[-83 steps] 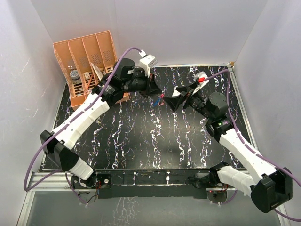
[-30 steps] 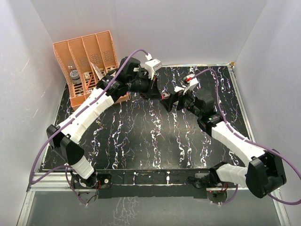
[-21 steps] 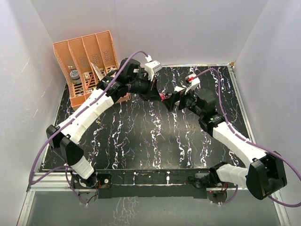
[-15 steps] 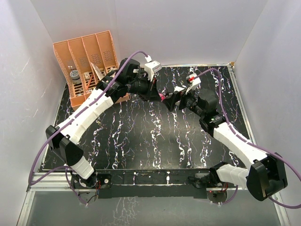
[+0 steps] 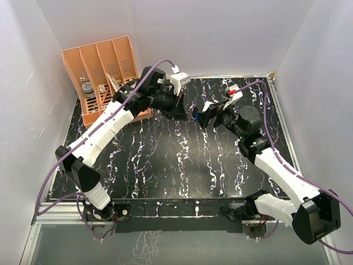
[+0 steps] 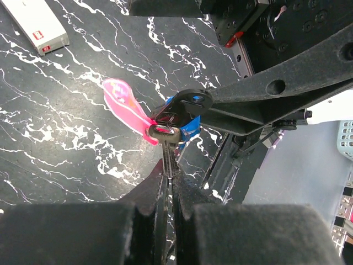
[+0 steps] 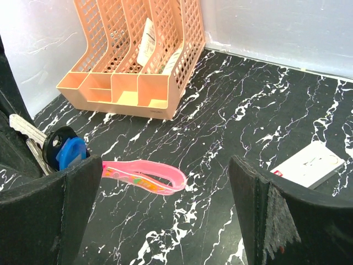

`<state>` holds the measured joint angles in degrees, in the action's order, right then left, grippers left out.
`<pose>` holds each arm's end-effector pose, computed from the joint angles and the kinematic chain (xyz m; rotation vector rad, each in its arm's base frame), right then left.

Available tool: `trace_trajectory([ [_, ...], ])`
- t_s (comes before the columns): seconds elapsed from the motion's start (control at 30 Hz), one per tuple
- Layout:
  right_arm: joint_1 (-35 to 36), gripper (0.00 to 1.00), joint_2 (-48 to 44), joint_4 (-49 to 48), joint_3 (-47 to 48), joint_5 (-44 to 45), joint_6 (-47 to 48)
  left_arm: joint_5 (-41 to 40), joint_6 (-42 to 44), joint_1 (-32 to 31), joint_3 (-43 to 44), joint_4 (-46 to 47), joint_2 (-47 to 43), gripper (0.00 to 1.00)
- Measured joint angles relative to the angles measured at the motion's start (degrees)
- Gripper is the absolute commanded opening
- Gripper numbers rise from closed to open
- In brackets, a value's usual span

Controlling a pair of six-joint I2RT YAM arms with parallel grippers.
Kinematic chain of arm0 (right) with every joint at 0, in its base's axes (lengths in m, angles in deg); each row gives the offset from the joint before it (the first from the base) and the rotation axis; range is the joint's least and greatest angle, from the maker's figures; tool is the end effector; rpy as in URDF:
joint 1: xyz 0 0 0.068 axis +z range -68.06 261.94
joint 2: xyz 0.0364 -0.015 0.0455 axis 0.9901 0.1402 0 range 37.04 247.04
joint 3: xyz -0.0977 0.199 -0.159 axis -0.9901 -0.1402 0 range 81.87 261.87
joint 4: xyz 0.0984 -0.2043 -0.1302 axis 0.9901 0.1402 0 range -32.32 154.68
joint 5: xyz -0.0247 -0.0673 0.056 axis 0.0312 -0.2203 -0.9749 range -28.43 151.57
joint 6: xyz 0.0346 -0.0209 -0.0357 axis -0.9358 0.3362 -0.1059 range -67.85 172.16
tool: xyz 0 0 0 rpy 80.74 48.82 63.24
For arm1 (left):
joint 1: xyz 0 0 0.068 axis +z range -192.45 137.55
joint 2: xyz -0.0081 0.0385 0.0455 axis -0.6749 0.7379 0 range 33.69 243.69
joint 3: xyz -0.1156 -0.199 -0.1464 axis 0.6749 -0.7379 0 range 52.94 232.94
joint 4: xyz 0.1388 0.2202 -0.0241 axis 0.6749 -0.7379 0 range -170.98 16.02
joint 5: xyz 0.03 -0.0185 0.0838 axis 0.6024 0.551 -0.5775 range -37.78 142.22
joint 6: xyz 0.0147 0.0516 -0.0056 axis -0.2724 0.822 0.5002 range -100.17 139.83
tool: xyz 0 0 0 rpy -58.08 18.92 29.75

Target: Put the keys on the keyring

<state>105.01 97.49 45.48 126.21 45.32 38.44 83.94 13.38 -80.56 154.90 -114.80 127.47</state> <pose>0.2260 0.1071 0.3255 -0.3584 1.6474 0.7190 0.2710 -0.2364 0.4149 0.9292 2.0240 -1.0350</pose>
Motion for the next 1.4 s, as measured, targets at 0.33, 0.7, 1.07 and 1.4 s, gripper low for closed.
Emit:
trace_trajectory([
  [0.33,0.00,0.98,-2.73,3.48,0.13,9.16,0.11,-1.90,3.89,0.00,13.31,-11.56,7.10,0.00],
  [0.7,-0.33,0.90,-4.04,3.89,0.24,5.35,1.33,-8.28,7.15,0.00,16.37,-20.02,10.10,0.00],
  [1.07,-0.31,0.52,-0.11,1.33,0.24,-11.37,2.97,-7.52,9.75,0.00,16.37,-20.79,10.08,0.00],
  [1.4,-0.31,0.41,3.17,-1.90,0.24,-20.26,2.64,-4.48,11.63,0.00,17.49,-22.38,10.99,0.00],
])
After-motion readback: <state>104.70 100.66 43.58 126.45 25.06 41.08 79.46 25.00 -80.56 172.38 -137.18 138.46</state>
